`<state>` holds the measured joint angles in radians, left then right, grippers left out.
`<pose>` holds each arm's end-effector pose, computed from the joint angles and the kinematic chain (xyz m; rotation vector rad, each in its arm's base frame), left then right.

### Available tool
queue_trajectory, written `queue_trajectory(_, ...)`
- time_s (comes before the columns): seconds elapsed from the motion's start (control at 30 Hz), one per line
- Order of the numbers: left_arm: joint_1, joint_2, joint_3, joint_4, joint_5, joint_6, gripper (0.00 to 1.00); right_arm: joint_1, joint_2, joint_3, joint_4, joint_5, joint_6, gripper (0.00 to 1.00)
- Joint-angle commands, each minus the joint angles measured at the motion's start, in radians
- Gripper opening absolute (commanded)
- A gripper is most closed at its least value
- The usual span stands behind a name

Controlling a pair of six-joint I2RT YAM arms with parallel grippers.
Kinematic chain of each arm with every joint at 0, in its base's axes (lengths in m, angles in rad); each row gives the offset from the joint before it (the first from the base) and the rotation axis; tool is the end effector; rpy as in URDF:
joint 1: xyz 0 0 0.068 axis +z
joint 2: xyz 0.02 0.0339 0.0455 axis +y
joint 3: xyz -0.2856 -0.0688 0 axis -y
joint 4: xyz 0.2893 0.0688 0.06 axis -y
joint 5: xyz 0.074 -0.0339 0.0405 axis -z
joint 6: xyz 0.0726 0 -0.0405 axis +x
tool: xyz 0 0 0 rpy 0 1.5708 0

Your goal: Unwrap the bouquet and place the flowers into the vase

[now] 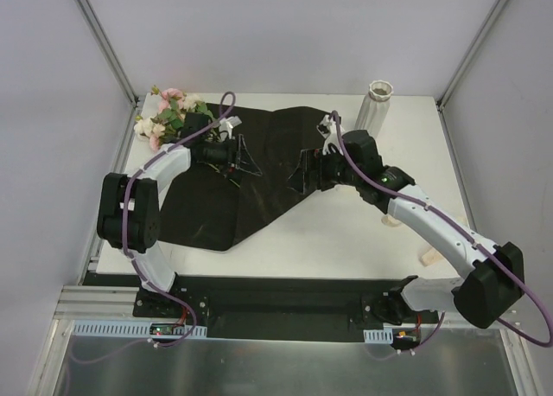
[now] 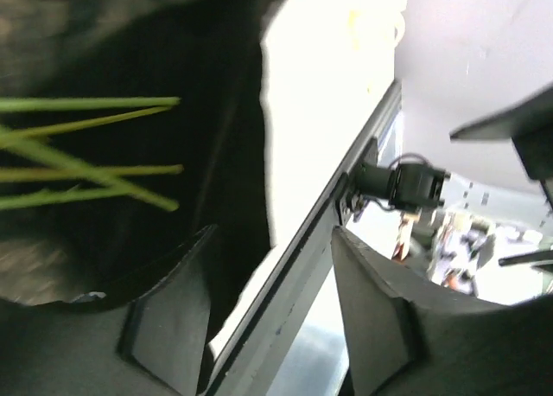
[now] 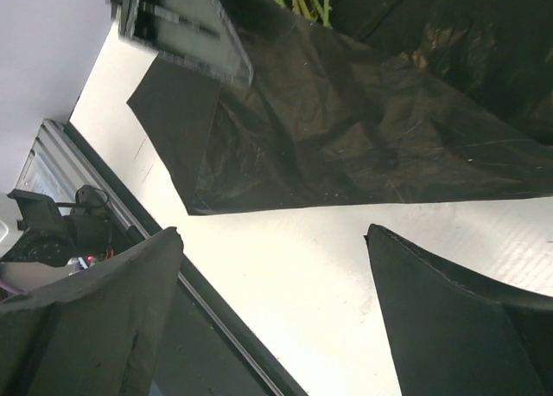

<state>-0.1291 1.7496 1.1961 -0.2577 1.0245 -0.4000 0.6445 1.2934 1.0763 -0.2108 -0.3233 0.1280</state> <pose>0.4138 -0.1163 0.2125 0.1985 2.3197 -1.4700 0.2797 0.2390 0.3252 -0.7345 1.9353 0.8097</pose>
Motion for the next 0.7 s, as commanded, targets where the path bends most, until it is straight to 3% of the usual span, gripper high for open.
queue_trajectory(0.0,-0.148,-0.081,-0.028,0.077,0.048,0.032,0.50,-0.046,-0.046,-0.013,-0.025,-0.011,-0.036,0.91)
queue_trajectory(0.13,-0.292,-0.162,-0.130,0.078,-0.130,0.061,0.50,-0.075,-0.091,-0.026,-0.053,0.013,-0.059,0.91)
queue_trajectory(0.3,-0.551,-0.277,-0.278,0.118,-0.409,0.050,0.83,-0.088,-0.114,-0.042,-0.098,0.097,-0.103,0.90)
queue_trajectory(0.4,-0.663,-0.309,-0.334,0.149,-0.509,0.010,0.92,-0.095,-0.132,-0.070,-0.127,0.199,-0.107,0.90)
queue_trajectory(0.6,-0.761,-0.315,-0.400,0.201,-0.580,-0.049,0.92,-0.097,-0.158,-0.070,-0.228,0.522,-0.022,0.89)
queue_trajectory(0.67,-0.747,-0.390,-0.420,0.196,-0.624,-0.031,0.79,-0.092,-0.126,-0.041,-0.303,0.619,0.005,0.87)
